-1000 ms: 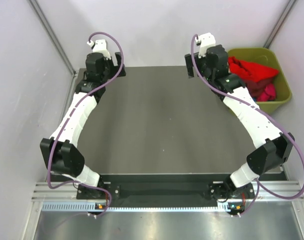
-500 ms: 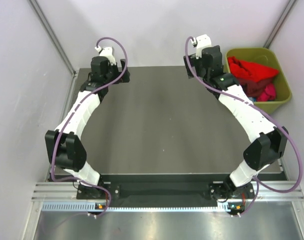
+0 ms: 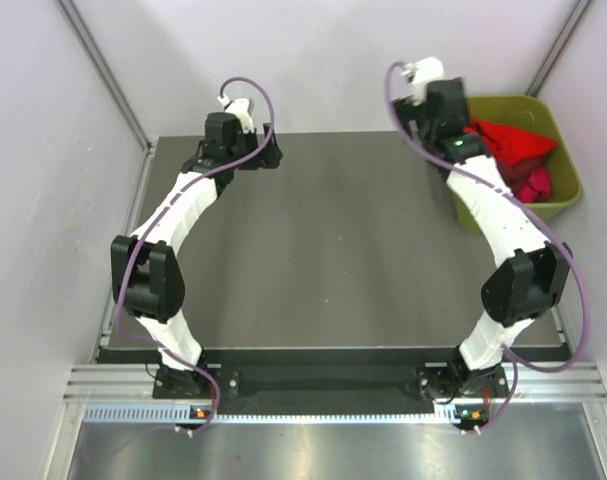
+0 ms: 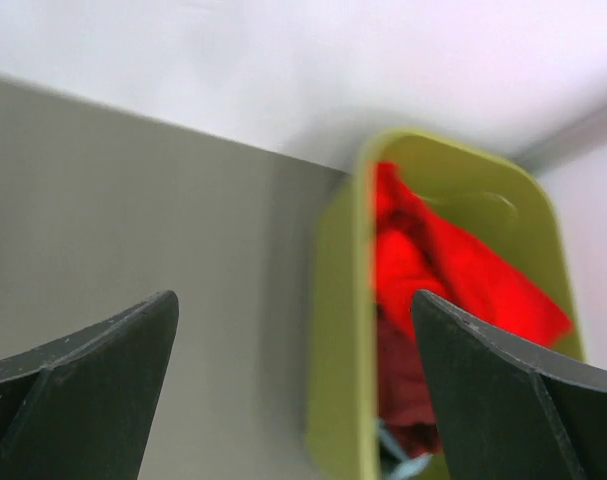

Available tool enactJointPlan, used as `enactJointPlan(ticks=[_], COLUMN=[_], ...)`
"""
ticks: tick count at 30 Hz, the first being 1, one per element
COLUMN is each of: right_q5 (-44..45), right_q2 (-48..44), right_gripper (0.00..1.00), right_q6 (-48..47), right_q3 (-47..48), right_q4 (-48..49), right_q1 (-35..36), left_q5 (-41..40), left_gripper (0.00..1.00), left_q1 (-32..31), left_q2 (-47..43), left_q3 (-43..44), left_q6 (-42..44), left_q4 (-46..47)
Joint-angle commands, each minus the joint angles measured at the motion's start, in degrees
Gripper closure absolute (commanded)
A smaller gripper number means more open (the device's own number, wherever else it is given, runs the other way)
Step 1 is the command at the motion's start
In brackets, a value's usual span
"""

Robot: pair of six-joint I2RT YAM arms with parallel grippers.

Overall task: Fold and stack the t-shirts
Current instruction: Grab the tshirt from the pile

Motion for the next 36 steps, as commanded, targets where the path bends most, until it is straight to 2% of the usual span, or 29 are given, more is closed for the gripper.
enactJointPlan(ticks=[1, 4, 6, 10, 13, 16, 27, 28, 30, 31, 34, 36], right_q5=[0.5, -1.4, -2.4, -4.9, -8.3, -10.0, -8.5, -8.4, -9.7, -9.8, -10.5, -10.4], right_q2=[0.5, 2.7, 4.4, 6.2, 7.7, 8.8, 16.6, 17.1, 17.9, 17.9, 16.2, 14.8], right_gripper=[0.00, 0.02, 0.02, 0.02, 0.02, 0.04, 0.13, 0.17, 0.37, 0.64, 1.00, 1.00], right_q6=[4.3, 5.7, 7.5, 9.9, 10.7, 11.1, 10.0, 9.7, 9.4, 9.4, 9.5, 9.1], right_q3=[7.2, 9.7, 10.3, 9.8, 9.1, 8.7, 9.4, 9.6, 10.0, 10.1, 10.0, 9.7], right_q4=[0.0, -2.2, -3.1, -4.1, -4.4, -5.0, -3.1, -3.2, -3.3, -3.2, -3.2, -3.0], right_q1=[-10.9, -17.6, -22.0, -26.1, -27.8, -28.9, -33.2, -33.5, -34.3, -34.4, -34.2, -33.6], left_q5=[1.4, -8.3, -11.9, -10.2, -3.9, -0.9, -0.5, -0.5, -0.5, -0.5, 0.0, 0.4], left_gripper=[0.01, 0.01, 0.01, 0.01, 0.01, 0.01, 0.01, 0.01, 0.01, 0.01, 0.01, 0.01], left_q1=[0.0, -0.3, -0.3, -0.3, -0.3, -0.3, -0.3, -0.3, -0.3, -0.3, -0.3, -0.3], left_q2=[-0.1, 0.1, -0.1, -0.9, -1.5, -2.2, -4.4, -4.5, -4.5, -4.4, -4.3, -4.0], left_q3=[2.8, 4.4, 4.3, 3.3, 2.7, 2.0, -1.7, -1.8, -2.0, -1.9, -1.7, -1.7], left_q6=[0.3, 1.0, 0.4, -0.7, -0.2, -0.8, -0.9, -0.8, -0.5, -0.5, -0.5, -0.7], left_q4=[2.3, -1.4, -1.7, -1.9, -1.9, -1.5, -0.5, -0.5, -0.5, -0.5, -0.2, -0.1])
